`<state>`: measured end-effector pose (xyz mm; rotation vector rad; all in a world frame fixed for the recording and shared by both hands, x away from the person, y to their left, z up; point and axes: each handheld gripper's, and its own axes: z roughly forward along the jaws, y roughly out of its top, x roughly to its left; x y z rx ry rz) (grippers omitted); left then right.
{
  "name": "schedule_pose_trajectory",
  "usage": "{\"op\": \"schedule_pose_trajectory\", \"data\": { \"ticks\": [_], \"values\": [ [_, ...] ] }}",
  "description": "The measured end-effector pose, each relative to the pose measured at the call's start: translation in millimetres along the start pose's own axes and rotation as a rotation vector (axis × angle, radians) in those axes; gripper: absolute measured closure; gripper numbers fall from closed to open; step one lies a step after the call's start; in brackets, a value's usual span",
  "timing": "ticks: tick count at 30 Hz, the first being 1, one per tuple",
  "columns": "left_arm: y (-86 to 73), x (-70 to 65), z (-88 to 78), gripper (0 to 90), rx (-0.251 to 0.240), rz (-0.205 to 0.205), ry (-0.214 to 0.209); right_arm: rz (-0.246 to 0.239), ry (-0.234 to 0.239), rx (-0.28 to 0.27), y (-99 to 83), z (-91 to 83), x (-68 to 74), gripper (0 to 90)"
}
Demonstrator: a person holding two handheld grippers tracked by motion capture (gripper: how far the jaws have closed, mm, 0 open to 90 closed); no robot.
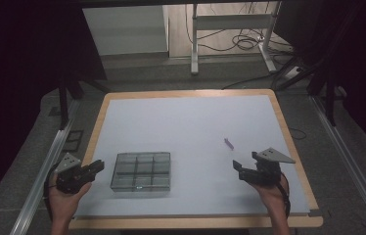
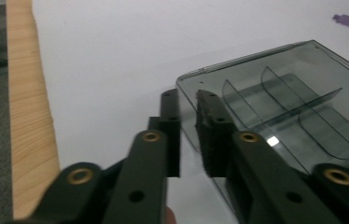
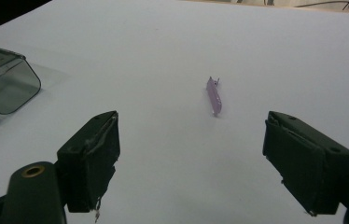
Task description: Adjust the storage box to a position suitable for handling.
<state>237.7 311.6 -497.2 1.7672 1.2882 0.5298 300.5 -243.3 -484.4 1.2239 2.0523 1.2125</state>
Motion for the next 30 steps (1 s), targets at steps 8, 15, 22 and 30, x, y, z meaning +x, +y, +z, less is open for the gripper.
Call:
{"op": "schedule_pose_trajectory", "data": {
  "ticks": [8, 15, 22, 30],
  "values": [
    [-5.9, 7.4, 1.6, 90.0, 0.025, -0.021, 0.02, -0.012, -0.008, 0.029, -14.6, 1.6, -8.0, 18.3],
    [-18.1, 6.8, 4.7, 90.0, 0.078, -0.008, 0.007, 0.009, -0.021, 0.026, -18.0, -2.6, -16.9, 18.3],
    [-29.2, 7.6, 13.7, 90.0, 0.136, -0.005, -0.006, 0.02, -0.028, 0.022, -19.0, -2.5, -17.7, 18.3],
    [-36.8, 6.6, 20.8, 90.0, 0.169, 0.004, -0.039, 0.023, -0.027, 0.011, -19.2, -5.3, -18.3, 18.3]
  ]
}}
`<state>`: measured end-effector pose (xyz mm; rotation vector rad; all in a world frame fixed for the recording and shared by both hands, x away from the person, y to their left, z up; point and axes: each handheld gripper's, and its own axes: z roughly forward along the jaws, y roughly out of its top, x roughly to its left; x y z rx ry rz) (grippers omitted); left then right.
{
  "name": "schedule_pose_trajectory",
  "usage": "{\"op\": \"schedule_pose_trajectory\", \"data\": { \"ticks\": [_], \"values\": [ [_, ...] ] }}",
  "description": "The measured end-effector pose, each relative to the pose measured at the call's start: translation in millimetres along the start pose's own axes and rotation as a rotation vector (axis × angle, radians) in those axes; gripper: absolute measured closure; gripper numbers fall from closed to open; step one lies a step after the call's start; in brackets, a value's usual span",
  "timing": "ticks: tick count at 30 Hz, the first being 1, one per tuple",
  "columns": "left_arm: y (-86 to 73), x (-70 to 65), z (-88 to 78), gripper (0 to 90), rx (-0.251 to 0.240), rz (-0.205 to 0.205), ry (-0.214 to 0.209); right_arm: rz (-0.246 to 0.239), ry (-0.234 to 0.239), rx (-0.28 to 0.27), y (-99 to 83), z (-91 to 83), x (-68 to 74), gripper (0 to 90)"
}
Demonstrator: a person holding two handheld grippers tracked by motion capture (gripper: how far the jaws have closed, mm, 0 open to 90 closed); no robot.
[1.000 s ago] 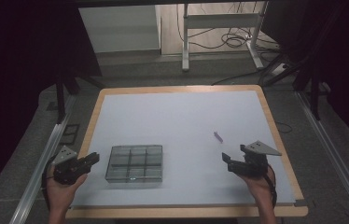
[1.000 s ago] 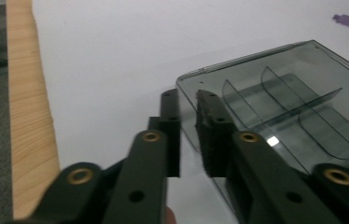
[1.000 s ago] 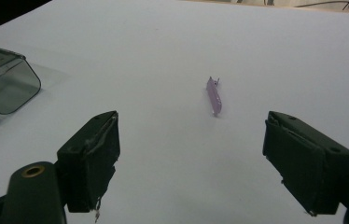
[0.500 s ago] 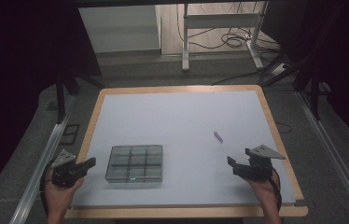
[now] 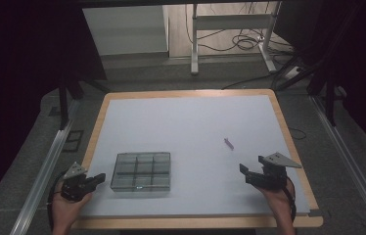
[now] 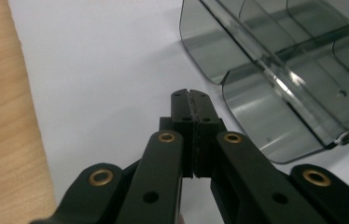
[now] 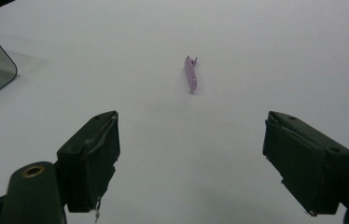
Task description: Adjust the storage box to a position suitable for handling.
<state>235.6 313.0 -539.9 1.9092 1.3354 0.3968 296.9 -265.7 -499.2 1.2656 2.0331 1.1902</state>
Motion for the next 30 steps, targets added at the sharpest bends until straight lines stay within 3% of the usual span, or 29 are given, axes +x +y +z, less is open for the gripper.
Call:
{"op": "schedule_pose_trajectory", "data": {
  "ticks": [18, 30],
  "values": [
    [3.9, -12.7, 14.9, 90.0, 0.009, 0.04, -0.068, -0.011, 0.028, -0.012, 0.6, 1.4, 2.6, 17.9],
    [6.1, -14.7, 16.9, 90.0, 0.014, 0.049, -0.062, -0.01, 0.031, -0.01, 0.1, 1.6, 3.3, 17.9]
  ]
}}
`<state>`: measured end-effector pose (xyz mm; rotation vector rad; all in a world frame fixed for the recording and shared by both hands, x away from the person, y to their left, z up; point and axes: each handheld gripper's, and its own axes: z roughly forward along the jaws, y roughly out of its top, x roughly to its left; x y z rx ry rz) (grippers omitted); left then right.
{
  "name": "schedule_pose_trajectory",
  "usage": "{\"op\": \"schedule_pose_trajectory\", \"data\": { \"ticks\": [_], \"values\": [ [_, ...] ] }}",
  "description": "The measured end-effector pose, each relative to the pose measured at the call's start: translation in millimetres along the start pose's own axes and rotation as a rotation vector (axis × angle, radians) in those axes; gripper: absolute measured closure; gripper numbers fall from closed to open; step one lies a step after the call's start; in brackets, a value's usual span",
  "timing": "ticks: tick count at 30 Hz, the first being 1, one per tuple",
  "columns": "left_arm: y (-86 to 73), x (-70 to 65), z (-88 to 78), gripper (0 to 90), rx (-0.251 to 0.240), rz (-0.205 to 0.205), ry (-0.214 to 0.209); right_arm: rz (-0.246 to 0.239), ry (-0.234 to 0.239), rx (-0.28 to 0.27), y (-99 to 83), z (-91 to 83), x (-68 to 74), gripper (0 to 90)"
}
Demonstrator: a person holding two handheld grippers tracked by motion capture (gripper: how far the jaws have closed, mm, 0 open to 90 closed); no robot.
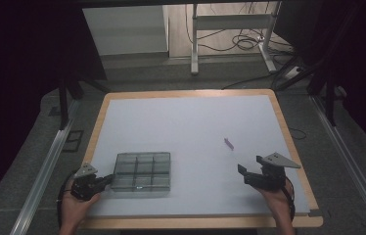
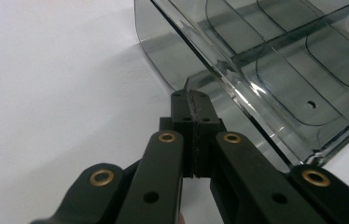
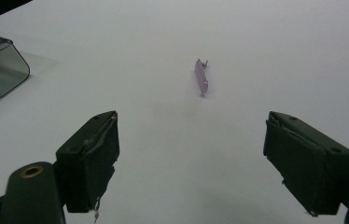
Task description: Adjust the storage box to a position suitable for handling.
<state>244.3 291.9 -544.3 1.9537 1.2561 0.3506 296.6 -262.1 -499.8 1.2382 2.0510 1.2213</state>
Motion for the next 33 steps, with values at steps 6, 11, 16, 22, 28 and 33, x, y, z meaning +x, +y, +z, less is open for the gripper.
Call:
{"op": "schedule_pose_trajectory", "data": {
  "ticks": [6, 11, 16, 22, 28, 33],
  "values": [
    [1.1, -1.1, -0.1, 90.0, 0.002, 0.001, 0.006, -0.007, 0.002, 0.008, -0.4, 1.3, 1.8, 17.9],
    [1.9, -1.9, -0.5, 90.0, 0.0, 0.004, 0.008, -0.005, 0.0, 0.009, -0.7, 1.7, 1.8, 17.9],
    [2.7, -3.6, 0.4, 90.0, 0.002, 0.006, 0.007, -0.014, -0.006, 0.018, -1.3, 3.2, 2.2, 17.9],
    [4.7, -5.8, 2.3, 90.0, 0.001, 0.005, 0.009, -0.018, -0.01, 0.026, -1.6, 4.0, 3.2, 17.9],
    [6.3, -8.6, 4.4, 90.0, 0.001, 0.007, 0.006, -0.019, -0.011, 0.027, -1.9, 4.6, 3.5, 17.9],
    [7.9, -12.0, 6.5, 90.0, 0.004, 0.015, 0.0, -0.022, -0.01, 0.033, -2.3, 6.2, 5.0, 17.9]
  ]
}}
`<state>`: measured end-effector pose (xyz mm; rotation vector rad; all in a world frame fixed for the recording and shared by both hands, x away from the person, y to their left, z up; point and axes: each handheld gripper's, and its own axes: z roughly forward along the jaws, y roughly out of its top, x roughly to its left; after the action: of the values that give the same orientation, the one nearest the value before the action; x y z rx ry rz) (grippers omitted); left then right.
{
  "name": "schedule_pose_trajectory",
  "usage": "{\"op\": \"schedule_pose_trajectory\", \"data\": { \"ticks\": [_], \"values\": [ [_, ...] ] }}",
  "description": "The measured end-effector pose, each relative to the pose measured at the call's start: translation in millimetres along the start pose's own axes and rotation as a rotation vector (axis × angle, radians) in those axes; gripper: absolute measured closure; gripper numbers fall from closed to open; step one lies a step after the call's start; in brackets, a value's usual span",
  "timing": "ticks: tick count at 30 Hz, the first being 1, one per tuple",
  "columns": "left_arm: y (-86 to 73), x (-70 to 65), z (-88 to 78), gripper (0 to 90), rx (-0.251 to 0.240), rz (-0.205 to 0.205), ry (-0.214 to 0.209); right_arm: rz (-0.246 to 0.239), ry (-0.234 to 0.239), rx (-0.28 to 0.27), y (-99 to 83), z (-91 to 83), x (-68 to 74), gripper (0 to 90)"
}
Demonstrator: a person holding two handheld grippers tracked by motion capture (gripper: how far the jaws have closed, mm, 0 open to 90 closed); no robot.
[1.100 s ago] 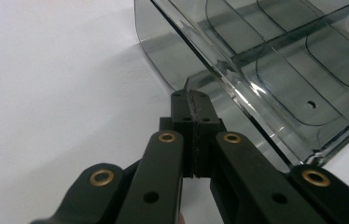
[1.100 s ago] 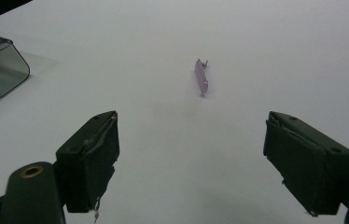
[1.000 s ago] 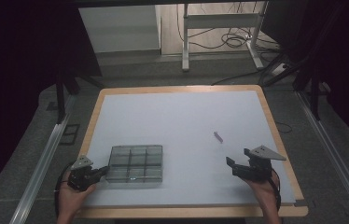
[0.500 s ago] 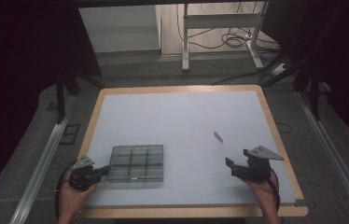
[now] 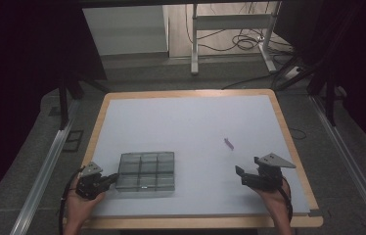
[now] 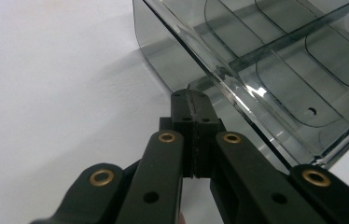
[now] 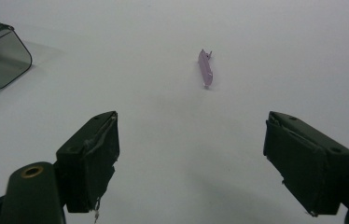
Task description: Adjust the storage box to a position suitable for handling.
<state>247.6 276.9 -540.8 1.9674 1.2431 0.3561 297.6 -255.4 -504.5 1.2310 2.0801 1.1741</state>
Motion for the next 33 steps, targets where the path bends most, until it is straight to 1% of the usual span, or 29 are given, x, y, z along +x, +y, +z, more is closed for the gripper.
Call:
{"op": "schedule_pose_trajectory", "data": {
  "ticks": [2, 3, 6, 12, 17, 20, 22, 23, 27, 30, 33],
  "values": [
    [2.2, -3.2, 1.9, 90.0, -0.006, 0.011, -0.001, -0.002, 0.0, 0.001, -0.2, 0.9, 0.4, 17.9],
    [3.0, -3.8, 2.4, 90.0, -0.011, 0.01, -0.009, -0.001, 0.0, 0.003, -0.3, 1.0, 0.5, 17.9],
    [4.5, -4.8, 4.3, 90.0, -0.005, 0.016, -0.012, -0.003, -0.003, 0.006, -0.5, 1.3, 0.9, 17.9],
    [6.5, -5.3, 7.7, 90.0, -0.003, 0.013, -0.017, -0.007, -0.001, 0.008, -0.6, 2.1, 1.8, 17.9],
    [11.4, -8.3, 11.5, 90.0, 0.005, 0.033, -0.027, -0.011, -0.002, 0.011, -0.6, 2.7, 2.5, 17.9],
    [13.4, -10.6, 13.6, 90.0, 0.008, 0.037, -0.03, -0.011, -0.003, 0.012, -0.8, 2.9, 2.6, 17.9],
    [13.9, -11.3, 14.2, 90.0, 0.008, 0.034, -0.034, -0.009, -0.001, 0.014, -0.9, 3.2, 3.1, 17.9],
    [14.3, -12.2, 16.2, 90.0, 0.005, 0.034, -0.046, -0.01, -0.002, 0.016, -0.8, 3.3, 3.4, 17.9],
    [14.6, -14.2, 17.7, 90.0, 0.008, 0.03, -0.046, -0.01, -0.002, 0.016, -0.9, 3.4, 3.2, 17.9],
    [16.6, -18.0, 18.4, 90.0, 0.016, 0.052, -0.033, -0.012, -0.002, 0.015, -0.9, 3.5, 3.3, 17.9],
    [18.5, -21.5, 21.1, 90.0, 0.016, 0.06, -0.04, -0.012, -0.001, 0.016, -0.9, 3.8, 3.8, 17.9]
  ]
}}
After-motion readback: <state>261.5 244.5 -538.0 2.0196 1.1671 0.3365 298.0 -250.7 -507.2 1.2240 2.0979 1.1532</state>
